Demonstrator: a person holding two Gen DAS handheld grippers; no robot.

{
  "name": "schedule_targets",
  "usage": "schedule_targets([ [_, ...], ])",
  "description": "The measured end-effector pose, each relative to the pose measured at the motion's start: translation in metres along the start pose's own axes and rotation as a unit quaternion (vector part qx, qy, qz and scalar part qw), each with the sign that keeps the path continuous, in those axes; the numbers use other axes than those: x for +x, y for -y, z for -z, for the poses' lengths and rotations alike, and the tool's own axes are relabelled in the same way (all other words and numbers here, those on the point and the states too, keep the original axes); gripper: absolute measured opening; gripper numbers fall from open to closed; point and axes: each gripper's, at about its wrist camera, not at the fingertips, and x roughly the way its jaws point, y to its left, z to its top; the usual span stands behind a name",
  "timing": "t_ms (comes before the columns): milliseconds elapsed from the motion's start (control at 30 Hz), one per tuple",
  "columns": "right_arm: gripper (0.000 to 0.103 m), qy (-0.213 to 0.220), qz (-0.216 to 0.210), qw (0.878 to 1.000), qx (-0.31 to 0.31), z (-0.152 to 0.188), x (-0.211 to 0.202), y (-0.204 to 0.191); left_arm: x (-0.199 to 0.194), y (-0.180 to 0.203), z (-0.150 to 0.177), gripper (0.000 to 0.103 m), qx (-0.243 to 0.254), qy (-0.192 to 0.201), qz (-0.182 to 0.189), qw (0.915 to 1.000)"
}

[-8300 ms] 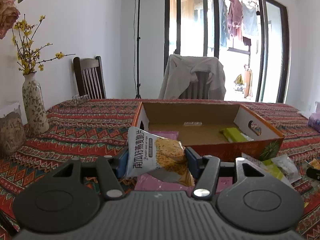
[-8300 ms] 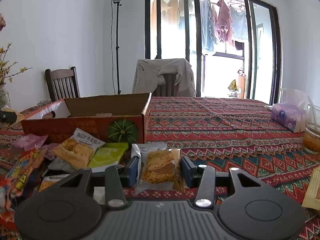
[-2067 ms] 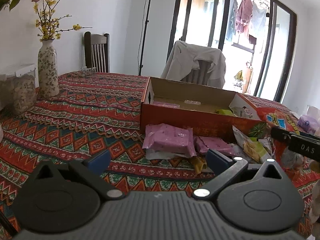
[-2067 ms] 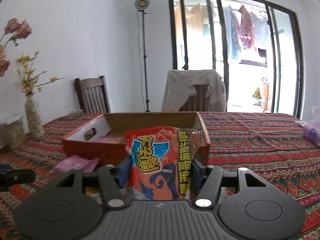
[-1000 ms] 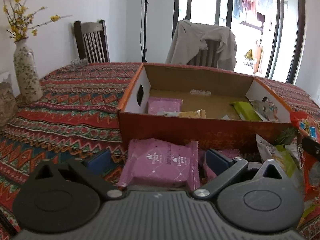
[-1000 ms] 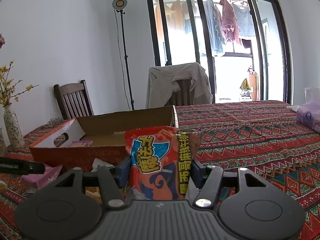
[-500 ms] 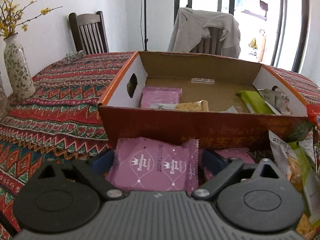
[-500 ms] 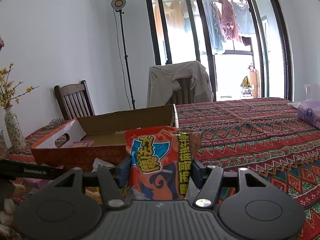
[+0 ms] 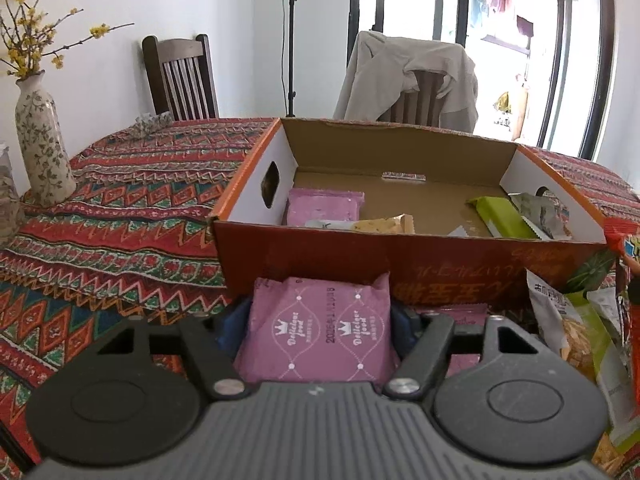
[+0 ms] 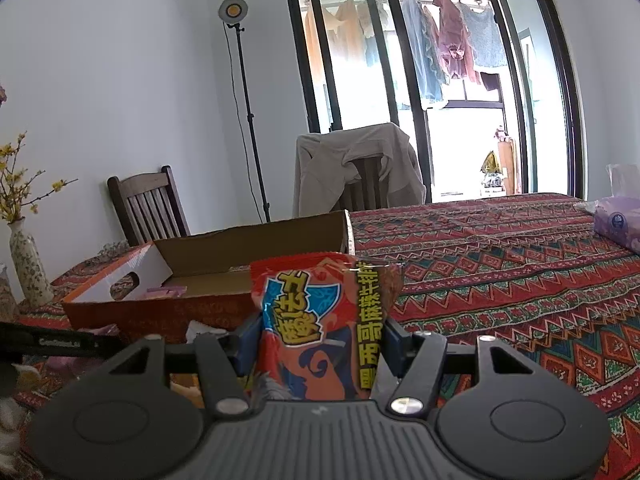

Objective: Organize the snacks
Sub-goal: 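Carry the pink packet and red-and-blue bag over the box with both grippers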

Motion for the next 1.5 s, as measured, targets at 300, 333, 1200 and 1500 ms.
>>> schedule_targets([
  [300, 0.060, 0.013, 0.000, 1.000, 0.000, 0.004, -0.006, 0.000, -0.031, -0.010, 0.000, 0.071, -0.008, 0.033, 0.012, 0.9993],
  [333, 0.060, 0.014, -0.001, 1.000, 0.000, 0.004, -0.007, -0.001, -0.036, -0.011, -0.001, 0.071, -0.012, 0.038, 0.014, 0.9991],
  [1200, 0.060, 0.098, -0.014, 0.995, -0.033, -0.089, -0.003, -0.042, -0.055, 0.009, -0.070, 0.071, -0.051, 0.117, 0.096, 0.9872],
  [1500, 0.060, 0.085, -0.007, 0.996, -0.030, -0.105, 0.048, -0.054, -0.022, 0.013, -0.097, 0.071, -0.071, 0.132, 0.092, 0.9844],
])
